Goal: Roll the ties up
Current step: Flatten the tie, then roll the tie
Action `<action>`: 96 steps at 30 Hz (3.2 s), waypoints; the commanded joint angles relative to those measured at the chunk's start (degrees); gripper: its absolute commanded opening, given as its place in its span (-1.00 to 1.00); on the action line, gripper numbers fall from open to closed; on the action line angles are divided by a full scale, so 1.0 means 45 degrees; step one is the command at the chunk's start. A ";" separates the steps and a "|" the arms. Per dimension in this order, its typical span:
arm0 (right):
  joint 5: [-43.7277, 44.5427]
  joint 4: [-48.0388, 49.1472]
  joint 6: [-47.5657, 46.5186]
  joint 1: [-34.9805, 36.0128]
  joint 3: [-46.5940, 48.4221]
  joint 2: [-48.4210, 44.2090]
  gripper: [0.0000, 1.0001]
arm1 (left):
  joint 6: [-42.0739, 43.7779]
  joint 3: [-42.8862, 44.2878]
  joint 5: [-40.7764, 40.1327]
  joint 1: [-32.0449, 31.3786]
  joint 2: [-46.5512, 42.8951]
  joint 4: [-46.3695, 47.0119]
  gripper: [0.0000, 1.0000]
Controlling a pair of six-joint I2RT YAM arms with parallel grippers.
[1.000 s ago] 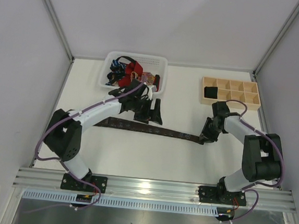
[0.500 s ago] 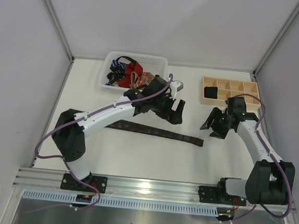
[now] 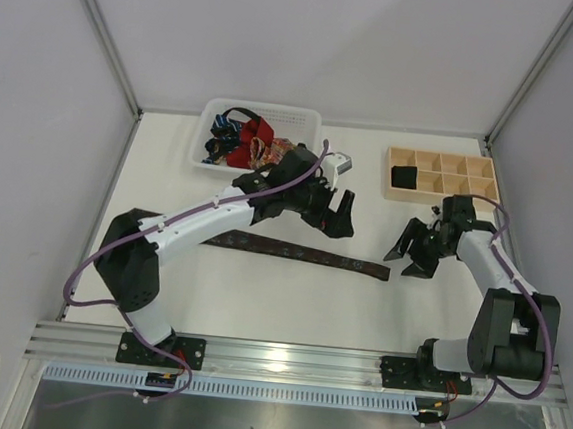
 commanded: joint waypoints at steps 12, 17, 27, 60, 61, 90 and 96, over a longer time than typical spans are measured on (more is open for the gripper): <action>0.0457 0.3470 0.1620 -0.0152 -0.2948 -0.0099 0.21 | -0.3450 -0.1208 0.0822 -0.0188 -0.0137 0.1327 0.99; 0.0692 0.4975 0.2029 -0.0152 -0.3928 -0.0550 0.16 | -0.3859 -0.0153 0.0374 -0.0325 0.0880 0.0739 0.78; 0.0518 0.4449 0.1287 -0.0620 -0.3714 -0.0042 0.08 | -0.3978 0.4161 -0.1094 -0.1087 0.4669 -0.3403 -0.58; -0.2257 0.4840 -0.0138 -0.0914 -0.2777 0.2028 -0.07 | -0.4974 0.6372 0.0685 -0.1185 0.8245 -0.3266 -0.99; -0.2276 0.4859 -0.0138 -0.0914 -0.2796 0.2028 -0.07 | -0.4954 0.6392 0.0684 -0.1165 0.8303 -0.3286 -0.99; -0.4015 0.5251 0.0252 -0.0583 -0.2699 0.0819 -0.85 | -0.4388 0.6040 0.0664 -0.0677 0.8694 -0.3813 -0.99; -0.4151 0.4704 0.0682 0.0296 -0.2135 0.0622 -0.89 | -0.4290 0.5962 0.0743 -0.0677 0.8714 -0.3852 -0.99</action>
